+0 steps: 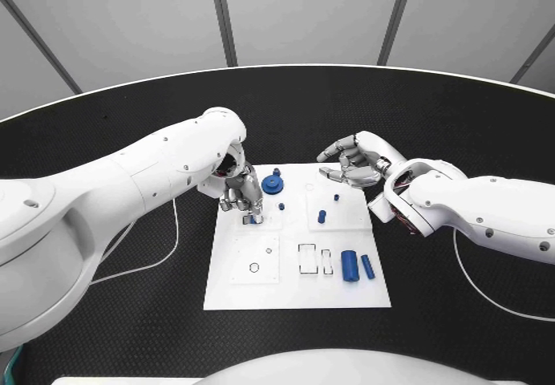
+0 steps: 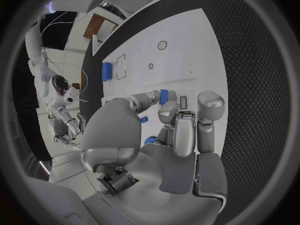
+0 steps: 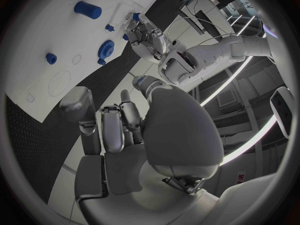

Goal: Assemble the parts on the task board

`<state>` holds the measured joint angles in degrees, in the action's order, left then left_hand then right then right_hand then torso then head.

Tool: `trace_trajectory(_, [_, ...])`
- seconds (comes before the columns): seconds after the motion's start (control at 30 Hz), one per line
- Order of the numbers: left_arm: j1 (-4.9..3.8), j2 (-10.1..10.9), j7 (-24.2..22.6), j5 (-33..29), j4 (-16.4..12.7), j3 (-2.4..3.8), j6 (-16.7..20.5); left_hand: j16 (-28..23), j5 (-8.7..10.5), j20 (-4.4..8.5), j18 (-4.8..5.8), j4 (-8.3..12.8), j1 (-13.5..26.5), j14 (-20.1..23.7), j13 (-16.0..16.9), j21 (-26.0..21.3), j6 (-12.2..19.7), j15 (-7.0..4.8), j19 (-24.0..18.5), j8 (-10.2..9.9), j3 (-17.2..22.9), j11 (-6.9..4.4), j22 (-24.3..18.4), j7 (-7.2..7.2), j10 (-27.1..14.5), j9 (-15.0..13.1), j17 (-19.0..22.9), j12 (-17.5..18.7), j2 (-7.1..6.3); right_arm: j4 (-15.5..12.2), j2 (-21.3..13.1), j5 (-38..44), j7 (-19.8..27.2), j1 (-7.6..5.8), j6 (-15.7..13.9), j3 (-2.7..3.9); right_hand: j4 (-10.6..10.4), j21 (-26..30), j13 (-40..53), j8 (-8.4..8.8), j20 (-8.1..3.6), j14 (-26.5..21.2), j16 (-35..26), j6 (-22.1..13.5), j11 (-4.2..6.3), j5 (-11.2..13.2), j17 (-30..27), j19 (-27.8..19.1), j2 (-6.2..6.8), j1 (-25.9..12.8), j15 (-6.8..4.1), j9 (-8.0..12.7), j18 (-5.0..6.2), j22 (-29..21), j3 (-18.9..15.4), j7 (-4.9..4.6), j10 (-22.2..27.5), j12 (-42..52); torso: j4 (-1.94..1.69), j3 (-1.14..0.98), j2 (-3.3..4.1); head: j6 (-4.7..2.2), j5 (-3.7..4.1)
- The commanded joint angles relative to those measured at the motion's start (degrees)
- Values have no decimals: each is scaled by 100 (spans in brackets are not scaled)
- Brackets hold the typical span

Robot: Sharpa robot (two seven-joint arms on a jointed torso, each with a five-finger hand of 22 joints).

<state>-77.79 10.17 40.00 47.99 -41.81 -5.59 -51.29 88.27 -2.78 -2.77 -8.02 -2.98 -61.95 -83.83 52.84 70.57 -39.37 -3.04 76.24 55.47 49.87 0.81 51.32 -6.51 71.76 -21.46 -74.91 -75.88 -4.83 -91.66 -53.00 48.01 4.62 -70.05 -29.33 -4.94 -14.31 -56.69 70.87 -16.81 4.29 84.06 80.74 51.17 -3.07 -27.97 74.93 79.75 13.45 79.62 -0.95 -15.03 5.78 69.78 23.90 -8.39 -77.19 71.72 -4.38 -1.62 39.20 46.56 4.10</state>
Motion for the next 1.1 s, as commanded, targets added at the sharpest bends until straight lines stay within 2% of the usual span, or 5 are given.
trace_trajectory(0.03, [1, 3, 401, 3, -12, -1, 26, 16, -14, -2, 85, 647, -9, -479, 6, 28, -130, -2, 37, -9, 614, -8, 2, 112, 35, -7, -950, -29, 27, 1, 1, 0, 0, 0, 0, 0, 16, -18, 5, -19, 6, 258, 10, 22, -1, -20, 3, 32, 24, -3, -42, 6, 59, 6, 30, 4, -30, 27, 2, 0, 1, 5, -2])
trace_trajectory(0.27, [12, 7, 383, 4, -56, -2, 165, 16, -13, -3, 87, 655, 6, -479, 10, 33, -162, -3, 40, -25, 561, -10, 11, 116, 38, -13, -951, -31, 29, 2, 8, 0, 1, 0, 1, 0, 24, -14, 3, -19, 6, 259, 12, 25, -1, -32, 8, 31, 30, -9, -42, 8, 60, 7, 49, 4, -29, 26, -1, -1, 6, 7, 7])
trace_trajectory(0.73, [37, -14, 395, 3, -77, -7, 65, 18, -14, -3, 88, 652, 13, -480, 10, 36, -172, -3, 42, -31, 541, -11, 17, 118, 39, -17, -955, -32, 35, 5, 13, 0, -1, 0, 4, 0, 24, -14, 3, -19, 6, 259, 12, 25, -1, -32, 8, 31, 30, -9, -42, 8, 60, 7, 49, 4, -29, 26, -6, -1, 4, 39, 20])
trace_trajectory(1.1, [39, -34, 394, 7, -17, -12, 133, 21, -14, -3, 88, 654, 15, -482, 18, 36, -177, -4, 43, -35, 530, -12, 18, 120, 44, -18, -967, -35, 38, 7, 16, 0, 0, 0, -2, 0, 24, -14, 3, -19, 6, 259, 12, 25, -1, -32, 8, 31, 30, -9, -42, 8, 60, 7, 49, 4, -29, 26, -6, 0, 3, 55, 21])
